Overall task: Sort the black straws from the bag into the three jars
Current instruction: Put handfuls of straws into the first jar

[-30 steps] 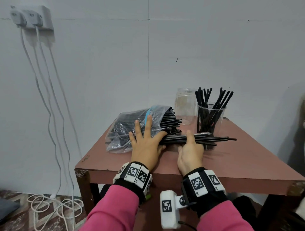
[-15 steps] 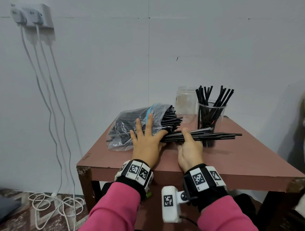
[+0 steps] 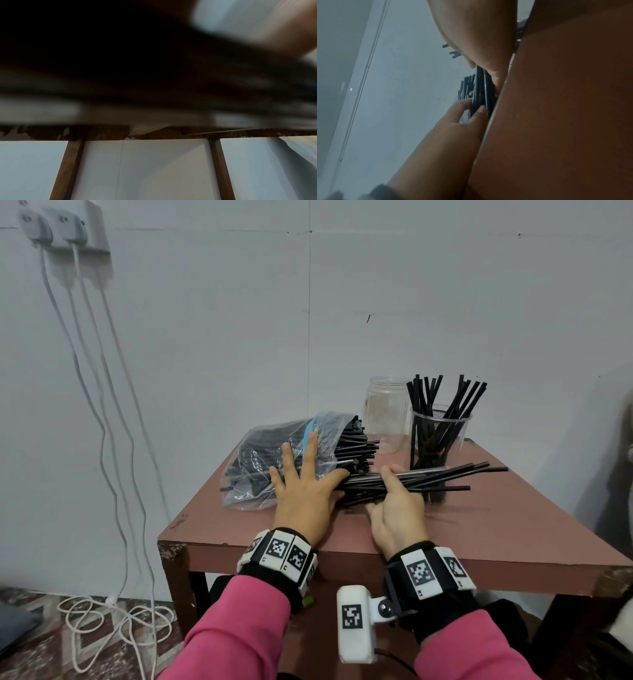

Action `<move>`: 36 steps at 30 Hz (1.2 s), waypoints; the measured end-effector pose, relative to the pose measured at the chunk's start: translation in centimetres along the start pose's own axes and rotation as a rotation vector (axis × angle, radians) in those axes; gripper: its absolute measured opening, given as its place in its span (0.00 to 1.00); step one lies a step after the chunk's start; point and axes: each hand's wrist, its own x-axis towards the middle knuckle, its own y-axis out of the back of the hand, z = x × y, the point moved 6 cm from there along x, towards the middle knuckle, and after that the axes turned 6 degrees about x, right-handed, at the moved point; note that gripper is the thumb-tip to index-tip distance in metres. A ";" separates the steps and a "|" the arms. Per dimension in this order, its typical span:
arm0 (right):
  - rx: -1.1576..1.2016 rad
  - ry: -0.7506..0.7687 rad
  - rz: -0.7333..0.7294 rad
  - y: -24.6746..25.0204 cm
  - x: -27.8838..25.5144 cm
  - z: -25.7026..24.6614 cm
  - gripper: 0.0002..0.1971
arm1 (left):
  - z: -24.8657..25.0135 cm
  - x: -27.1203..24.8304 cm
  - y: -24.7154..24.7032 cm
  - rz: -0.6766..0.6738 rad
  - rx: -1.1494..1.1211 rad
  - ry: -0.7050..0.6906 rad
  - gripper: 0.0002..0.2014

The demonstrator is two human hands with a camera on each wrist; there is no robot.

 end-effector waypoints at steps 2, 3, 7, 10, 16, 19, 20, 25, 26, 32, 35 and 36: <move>0.016 0.031 0.043 0.1 -0.1 0.1 0.12 | 0.0 -0.1 0.1 0.001 -0.004 -0.002 0.17; 0.027 0.054 0.071 0.3 0.0 0.1 0.11 | 0.0 -0.1 0.1 0.003 -0.005 -0.002 0.17; 0.050 0.132 0.109 0.9 0.1 -0.9 0.10 | 0.0 0.0 0.1 0.014 -0.013 0.000 0.18; 0.069 0.173 0.115 1.3 0.2 -2.0 0.08 | 0.0 0.0 -0.1 0.015 -0.011 0.000 0.19; 0.149 0.245 0.178 2.5 0.6 -3.1 0.10 | 0.0 0.0 0.0 0.022 -0.026 -0.005 0.19; 0.043 0.207 0.246 3.0 0.8 -2.4 0.14 | 0.0 -0.1 0.1 0.018 -0.025 -0.008 0.18; 0.036 0.174 0.245 3.0 0.9 -2.0 0.14 | 0.0 -0.1 0.1 0.017 -0.021 -0.010 0.18; -0.023 0.036 0.180 2.2 0.4 -0.5 0.15 | 0.1 -0.1 0.2 0.015 -0.013 -0.018 0.18; -0.033 0.027 0.147 1.7 0.2 -0.3 0.16 | 0.1 -0.1 0.2 0.016 -0.010 -0.020 0.18; 0.090 0.064 0.069 0.9 0.0 -0.6 0.08 | 0.1 -0.1 0.2 0.025 -0.011 -0.019 0.19; 0.102 0.114 0.060 1.3 0.3 -1.8 0.06 | 0.1 -0.2 0.2 0.027 -0.015 -0.017 0.20; 0.088 0.128 0.067 1.5 0.4 -2.2 0.09 | 0.1 -0.2 0.2 0.028 -0.014 -0.017 0.20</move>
